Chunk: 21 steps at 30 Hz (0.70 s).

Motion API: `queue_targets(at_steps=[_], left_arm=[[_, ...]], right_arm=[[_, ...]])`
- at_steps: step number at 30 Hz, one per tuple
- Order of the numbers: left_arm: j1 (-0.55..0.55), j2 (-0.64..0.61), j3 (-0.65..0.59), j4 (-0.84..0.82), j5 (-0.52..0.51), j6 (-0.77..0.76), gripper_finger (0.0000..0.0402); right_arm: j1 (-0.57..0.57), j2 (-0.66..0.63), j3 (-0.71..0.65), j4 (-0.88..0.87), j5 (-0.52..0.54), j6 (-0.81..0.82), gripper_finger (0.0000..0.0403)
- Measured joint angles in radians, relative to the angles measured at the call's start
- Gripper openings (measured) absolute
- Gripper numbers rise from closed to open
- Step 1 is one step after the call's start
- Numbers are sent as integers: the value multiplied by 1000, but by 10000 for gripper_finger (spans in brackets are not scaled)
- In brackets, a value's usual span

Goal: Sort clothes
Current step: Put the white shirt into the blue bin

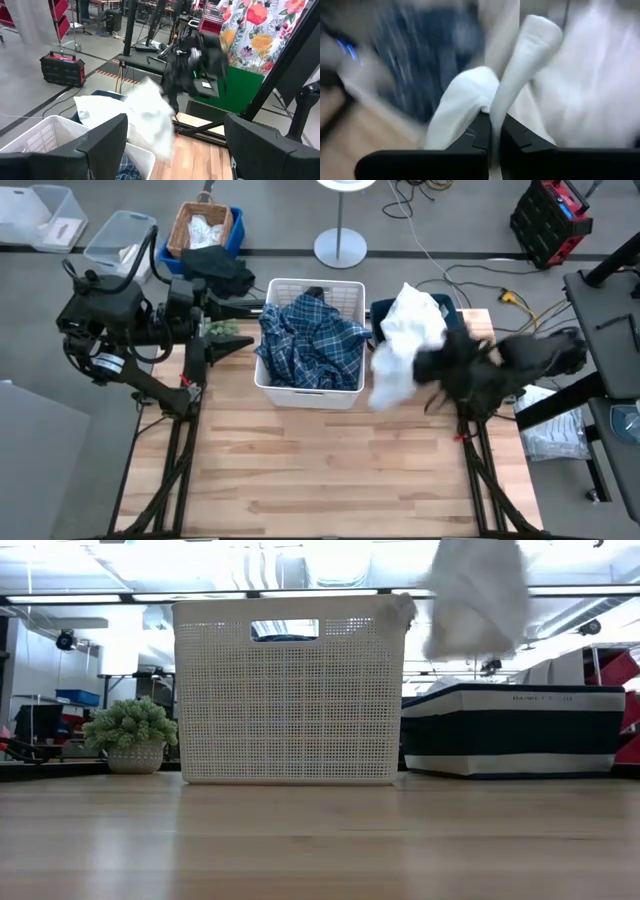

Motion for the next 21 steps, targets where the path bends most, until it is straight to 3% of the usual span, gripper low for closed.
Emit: queue_targets(at_steps=[4,8,11,14,17,19,21], left_arm=[[0,-1,0,5,0,-1,306],[0,0,0,11,-1,-1,306],[0,0,0,13,-24,-1,306],[0,1,0,13,-34,3,306],[0,2,0,13,-35,24,306],[0,2,0,8,-49,43,306],[0,1,0,6,-61,43,306]], right_arm=[[-210,-8,139,-57,159,-215,9],[-472,-4,145,-9,185,-443,9],[-694,23,66,-10,68,-525,9],[-870,69,-136,125,-112,-624,9],[-944,144,-377,394,-346,-785,12],[-963,187,-433,392,-465,-786,21],[-963,190,-422,361,-486,-774,39]])
